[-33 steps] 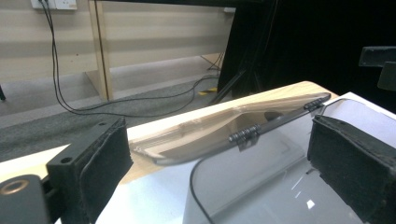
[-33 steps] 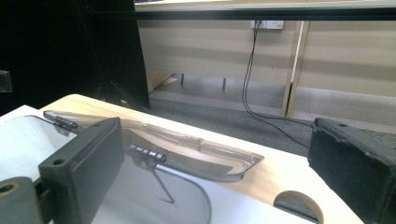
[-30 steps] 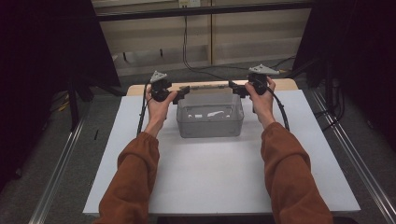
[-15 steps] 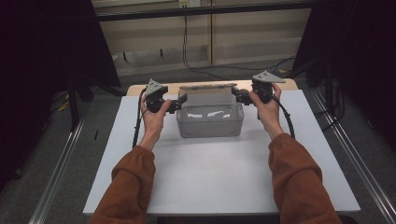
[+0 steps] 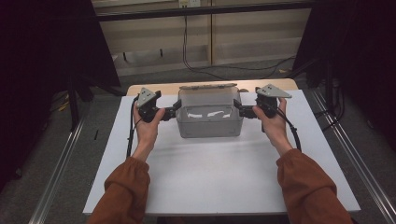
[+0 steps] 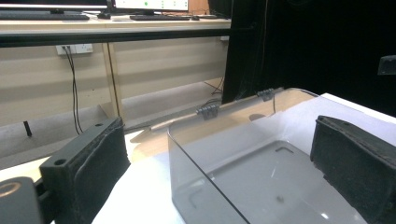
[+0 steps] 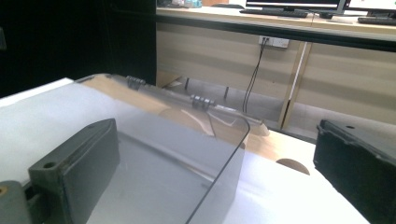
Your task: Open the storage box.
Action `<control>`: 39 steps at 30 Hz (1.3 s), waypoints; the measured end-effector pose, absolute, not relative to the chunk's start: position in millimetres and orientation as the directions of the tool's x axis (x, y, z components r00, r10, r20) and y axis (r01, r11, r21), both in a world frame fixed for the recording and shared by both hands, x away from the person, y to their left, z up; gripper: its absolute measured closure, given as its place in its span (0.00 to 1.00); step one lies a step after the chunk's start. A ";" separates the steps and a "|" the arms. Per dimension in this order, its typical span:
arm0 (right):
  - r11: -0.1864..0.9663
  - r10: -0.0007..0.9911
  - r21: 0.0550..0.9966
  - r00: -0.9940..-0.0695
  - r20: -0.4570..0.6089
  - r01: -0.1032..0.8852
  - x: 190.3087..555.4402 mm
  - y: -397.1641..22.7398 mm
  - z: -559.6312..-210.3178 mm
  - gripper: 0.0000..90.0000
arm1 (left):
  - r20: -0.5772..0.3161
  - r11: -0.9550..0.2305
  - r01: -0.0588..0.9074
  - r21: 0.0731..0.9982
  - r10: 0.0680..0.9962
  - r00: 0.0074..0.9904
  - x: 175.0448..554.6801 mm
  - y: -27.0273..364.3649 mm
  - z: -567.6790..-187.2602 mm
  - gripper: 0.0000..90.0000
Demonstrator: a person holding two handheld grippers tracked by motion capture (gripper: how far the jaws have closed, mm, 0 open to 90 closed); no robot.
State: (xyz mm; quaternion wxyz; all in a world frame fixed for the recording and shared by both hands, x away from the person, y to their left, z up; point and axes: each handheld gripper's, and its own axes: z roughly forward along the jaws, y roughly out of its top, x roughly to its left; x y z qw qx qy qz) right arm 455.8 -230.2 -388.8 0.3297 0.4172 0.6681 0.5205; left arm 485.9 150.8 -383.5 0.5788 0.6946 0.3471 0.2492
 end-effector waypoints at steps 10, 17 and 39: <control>0.128 0.914 0.974 -0.403 -0.044 0.185 416.4 -235.0 -390.9 0.00 | -0.039 -0.094 0.173 0.980 0.768 0.639 461.9 158.4 -385.8 0.04; 0.134 0.934 0.982 -0.349 -0.081 0.131 394.4 -245.1 -394.7 0.00 | -0.044 -0.083 0.168 0.982 0.771 0.636 440.3 158.4 -392.9 0.04; 0.062 0.959 0.987 -0.282 -0.018 0.148 324.2 -272.9 -424.7 0.00 | -0.077 -0.026 0.163 0.986 0.800 0.595 360.7 189.8 -416.7 0.03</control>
